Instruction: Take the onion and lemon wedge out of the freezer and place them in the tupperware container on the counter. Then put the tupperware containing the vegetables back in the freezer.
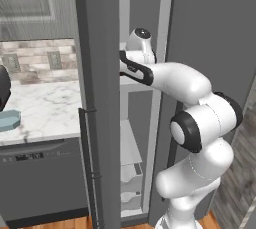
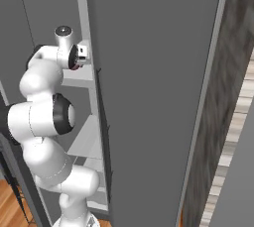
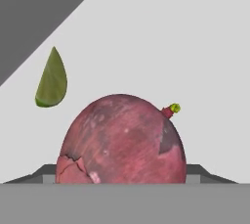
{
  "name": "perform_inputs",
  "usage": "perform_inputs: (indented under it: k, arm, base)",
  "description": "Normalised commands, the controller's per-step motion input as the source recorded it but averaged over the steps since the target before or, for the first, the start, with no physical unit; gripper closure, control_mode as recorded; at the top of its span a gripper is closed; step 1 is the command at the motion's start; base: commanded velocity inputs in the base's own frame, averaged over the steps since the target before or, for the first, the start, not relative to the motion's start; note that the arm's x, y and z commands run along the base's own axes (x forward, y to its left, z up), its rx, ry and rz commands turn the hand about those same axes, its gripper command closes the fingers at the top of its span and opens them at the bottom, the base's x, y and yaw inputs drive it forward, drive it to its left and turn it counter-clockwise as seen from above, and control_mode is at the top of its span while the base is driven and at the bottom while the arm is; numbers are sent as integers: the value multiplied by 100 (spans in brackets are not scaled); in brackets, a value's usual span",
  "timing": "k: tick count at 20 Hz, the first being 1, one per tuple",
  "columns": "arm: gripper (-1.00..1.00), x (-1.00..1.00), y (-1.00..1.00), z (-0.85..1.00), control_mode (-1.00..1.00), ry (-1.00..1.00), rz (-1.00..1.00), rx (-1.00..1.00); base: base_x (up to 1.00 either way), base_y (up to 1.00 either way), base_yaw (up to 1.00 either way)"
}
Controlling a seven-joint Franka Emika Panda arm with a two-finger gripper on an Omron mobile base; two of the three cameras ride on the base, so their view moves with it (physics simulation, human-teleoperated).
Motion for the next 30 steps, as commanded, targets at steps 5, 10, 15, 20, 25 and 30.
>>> perform_inputs:
  k: [5, 10, 15, 20, 25, 30]
  arm:
    - [100, -11, 0, 0, -100, -3, 0, 0]
    - [100, -79, 0, 19, -100, -17, 0, 0]
    - [100, -100, -6, 47, -100, -13, 0, 0]
    - [100, -100, -30, 61, -100, -4, 0, 5]
    - [100, -100, -42, 63, -100, 0, 0, 10]
    - [100, -100, -27, 44, -100, 0, 0, 5]
  base:
    - [0, 0, 0]
    - [0, 0, 0]
    - [0, 0, 0]
    - [0, 0, 0]
    - [0, 0, 0]
    - [0, 0, 0]
